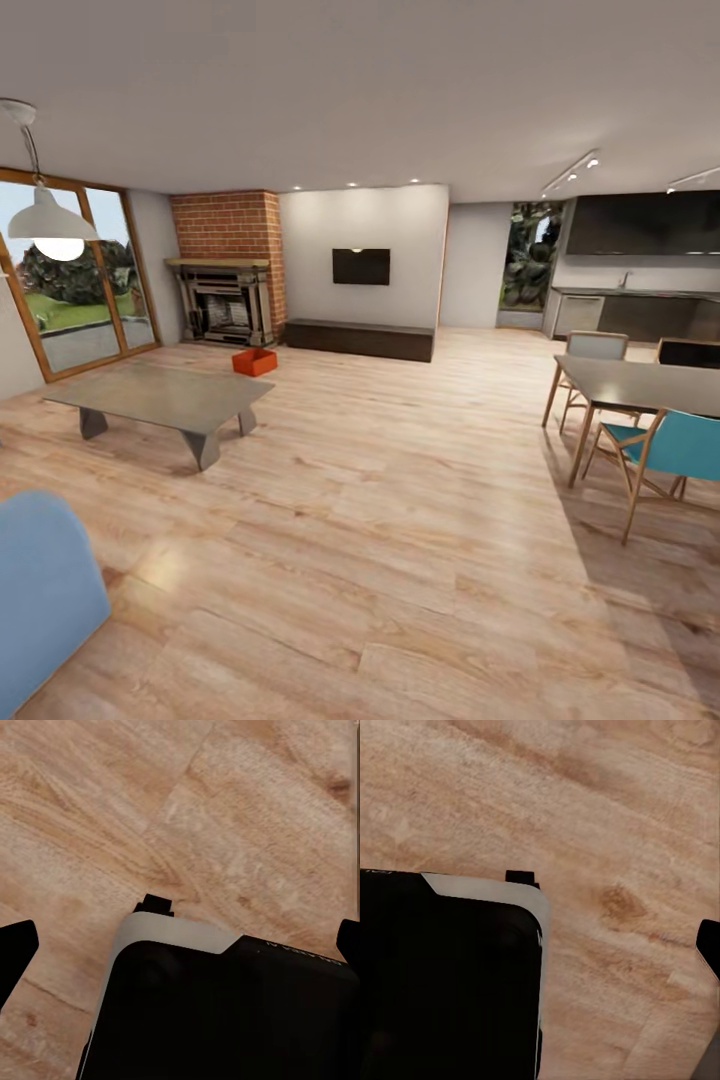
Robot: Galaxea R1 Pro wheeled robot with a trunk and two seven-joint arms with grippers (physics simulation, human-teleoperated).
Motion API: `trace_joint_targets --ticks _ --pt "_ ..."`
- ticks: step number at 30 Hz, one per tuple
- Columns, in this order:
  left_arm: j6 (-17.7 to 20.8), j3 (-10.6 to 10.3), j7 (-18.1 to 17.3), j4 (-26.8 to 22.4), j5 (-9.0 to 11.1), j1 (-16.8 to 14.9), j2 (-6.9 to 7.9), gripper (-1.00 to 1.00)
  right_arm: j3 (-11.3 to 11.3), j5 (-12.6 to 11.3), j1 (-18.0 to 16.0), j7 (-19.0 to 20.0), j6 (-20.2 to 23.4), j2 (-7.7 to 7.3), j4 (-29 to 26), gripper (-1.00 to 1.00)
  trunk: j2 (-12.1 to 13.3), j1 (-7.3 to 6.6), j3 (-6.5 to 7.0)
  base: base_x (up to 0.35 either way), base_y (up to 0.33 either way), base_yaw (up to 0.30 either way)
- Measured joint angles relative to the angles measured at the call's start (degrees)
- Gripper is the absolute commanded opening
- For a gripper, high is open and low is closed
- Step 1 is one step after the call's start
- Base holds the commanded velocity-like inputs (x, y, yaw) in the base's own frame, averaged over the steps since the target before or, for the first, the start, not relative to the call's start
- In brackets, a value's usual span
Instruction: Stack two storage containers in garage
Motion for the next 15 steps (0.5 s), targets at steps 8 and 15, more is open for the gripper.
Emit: trace_joint_targets --ticks 8,15 --pt "0.0 0.0 0.0 0.0 0.0 0.0 0.00 1.00 0.0 0.0 0.0 0.0 0.0 0.00 0.0 1.00 0.0 0.00 0.00 0.334 0.000 0.000" --pt "0.0 0.0 0.0 0.0 0.0 0.0 0.00 1.00 0.0 0.0 0.0 0.0 0.0 0.00 0.0 1.00 0.0 0.00 0.00 0.334 0.000 0.000"
